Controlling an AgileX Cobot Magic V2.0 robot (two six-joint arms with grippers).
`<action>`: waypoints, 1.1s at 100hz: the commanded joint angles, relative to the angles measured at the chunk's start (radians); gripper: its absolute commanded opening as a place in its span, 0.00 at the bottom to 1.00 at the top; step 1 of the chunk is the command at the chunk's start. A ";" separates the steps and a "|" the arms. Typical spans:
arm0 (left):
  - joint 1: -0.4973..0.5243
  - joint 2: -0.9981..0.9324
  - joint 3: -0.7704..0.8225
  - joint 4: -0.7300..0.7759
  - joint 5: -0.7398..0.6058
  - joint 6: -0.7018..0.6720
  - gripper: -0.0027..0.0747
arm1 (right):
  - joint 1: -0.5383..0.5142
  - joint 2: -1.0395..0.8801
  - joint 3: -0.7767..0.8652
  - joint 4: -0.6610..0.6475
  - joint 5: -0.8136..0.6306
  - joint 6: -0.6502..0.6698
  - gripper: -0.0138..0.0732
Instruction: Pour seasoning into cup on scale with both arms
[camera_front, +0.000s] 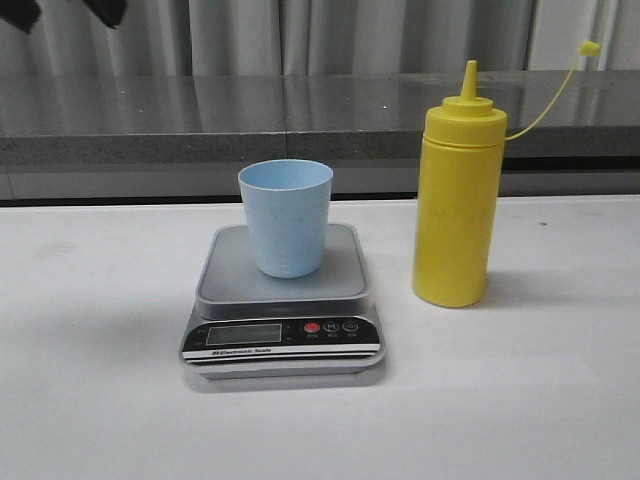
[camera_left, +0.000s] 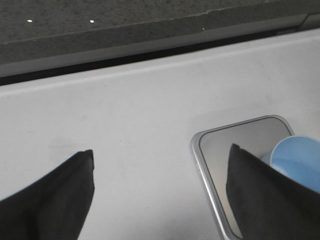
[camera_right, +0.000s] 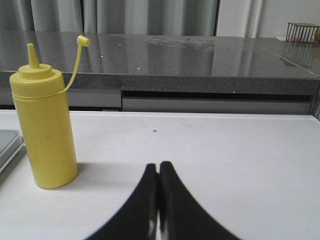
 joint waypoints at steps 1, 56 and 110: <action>0.030 -0.122 0.077 0.001 -0.131 -0.017 0.71 | -0.005 -0.020 -0.022 -0.011 -0.083 0.000 0.08; 0.111 -0.774 0.617 -0.001 -0.316 -0.024 0.70 | -0.005 -0.020 -0.022 -0.011 -0.083 0.000 0.08; 0.111 -1.140 0.850 0.069 -0.316 -0.024 0.70 | -0.005 -0.020 -0.022 -0.011 -0.083 0.000 0.08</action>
